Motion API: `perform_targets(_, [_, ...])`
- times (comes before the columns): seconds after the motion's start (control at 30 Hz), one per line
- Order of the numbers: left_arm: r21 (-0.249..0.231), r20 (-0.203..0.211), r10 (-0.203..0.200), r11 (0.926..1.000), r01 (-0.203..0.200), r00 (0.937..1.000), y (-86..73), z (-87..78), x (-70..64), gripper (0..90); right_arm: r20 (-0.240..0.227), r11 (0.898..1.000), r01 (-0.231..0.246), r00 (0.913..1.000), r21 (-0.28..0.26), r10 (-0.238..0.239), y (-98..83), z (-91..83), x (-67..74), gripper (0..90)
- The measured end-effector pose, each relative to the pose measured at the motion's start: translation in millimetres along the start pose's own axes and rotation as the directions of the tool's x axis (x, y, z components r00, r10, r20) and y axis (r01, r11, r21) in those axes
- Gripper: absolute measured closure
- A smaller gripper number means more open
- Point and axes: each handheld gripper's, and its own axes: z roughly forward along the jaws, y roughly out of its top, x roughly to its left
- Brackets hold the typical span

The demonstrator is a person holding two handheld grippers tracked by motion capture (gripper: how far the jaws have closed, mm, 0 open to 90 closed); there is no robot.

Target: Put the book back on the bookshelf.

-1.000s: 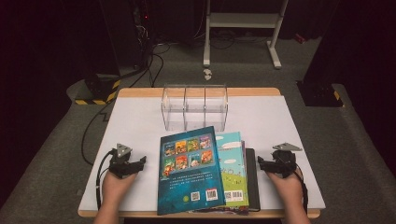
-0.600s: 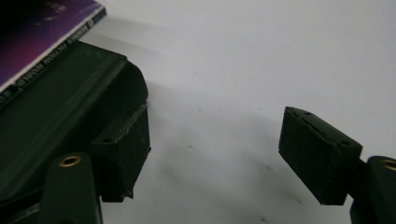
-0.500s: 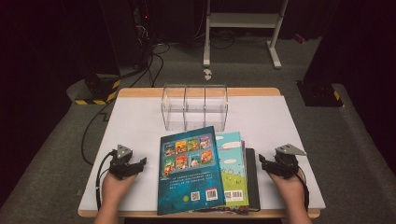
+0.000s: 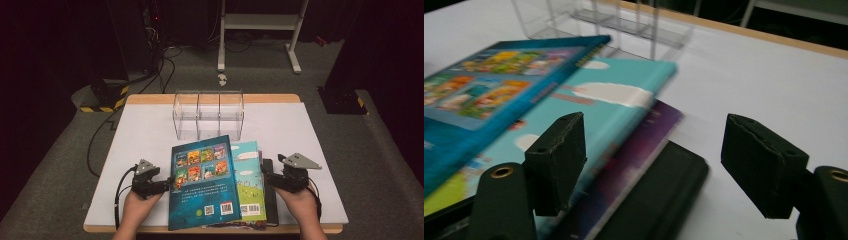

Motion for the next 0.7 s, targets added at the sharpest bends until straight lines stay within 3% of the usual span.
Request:
perform_targets(0.07, [0.003, 0.018, -0.026, 0.9997, 0.026, 0.9995, -0.9, 2.3, -5.8, 20.8, -0.026, 1.000, 0.020, 0.9995, -0.008, -0.020, 5.0, 1.0, 10.3, 25.4])
perform_targets(0.17, [0.010, 0.008, -0.025, 0.9996, 0.025, 0.9996, -2.6, 5.6, -10.8, 15.9, -0.055, 0.999, 0.042, 0.9975, -0.017, -0.043, 12.4, 3.8, 24.5, 25.4])
perform_targets(0.23, [0.008, 0.010, -0.044, 0.9990, 0.044, 0.9990, -3.0, 6.6, -12.6, 15.6, -0.077, 0.999, 0.048, 0.9958, -0.007, -0.049, 16.6, 7.1, 31.8, 24.8])
perform_targets(0.37, [0.043, 0.006, -0.028, 0.9987, 0.028, 0.9996, -5.4, 8.9, -16.4, 14.8, -0.097, 0.997, 0.082, 0.9920, 0.012, -0.081, 18.6, 12.3, 43.9, 24.0])
perform_targets(0.43, [0.049, 0.012, -0.054, 0.9974, 0.053, 0.9985, -9.1, 10.1, -18.4, 14.7, -0.100, 0.995, 0.095, 0.9905, 0.011, -0.094, 16.1, 12.3, 47.8, 24.4])
perform_targets(0.5, [0.058, 0.008, -0.041, 0.9975, 0.040, 0.9991, -8.0, 9.6, -18.8, 14.6, -0.107, 0.991, 0.130, 0.9861, 0.021, -0.127, 12.4, 10.8, 52.7, 24.3])
perform_targets(0.57, [0.072, 0.013, -0.053, 0.9961, 0.052, 0.9985, -7.6, 9.1, -15.9, 14.7, -0.121, 0.994, 0.111, 0.9868, 0.013, -0.108, 8.0, 8.0, 54.1, 24.4])
perform_targets(0.63, [0.086, 0.041, -0.104, 0.9912, 0.100, 0.9938, -8.4, 9.0, -14.3, 14.7, -0.137, 0.996, 0.091, 0.9866, 0.018, -0.088, 4.2, 7.1, 54.0, 24.3])
perform_targets(0.7, [0.100, 0.062, -0.123, 0.9882, 0.116, 0.9905, -9.2, 8.0, -12.5, 14.7, -0.150, 0.996, 0.088, 0.9853, 0.031, -0.082, 1.8, 7.6, 53.5, 24.4])
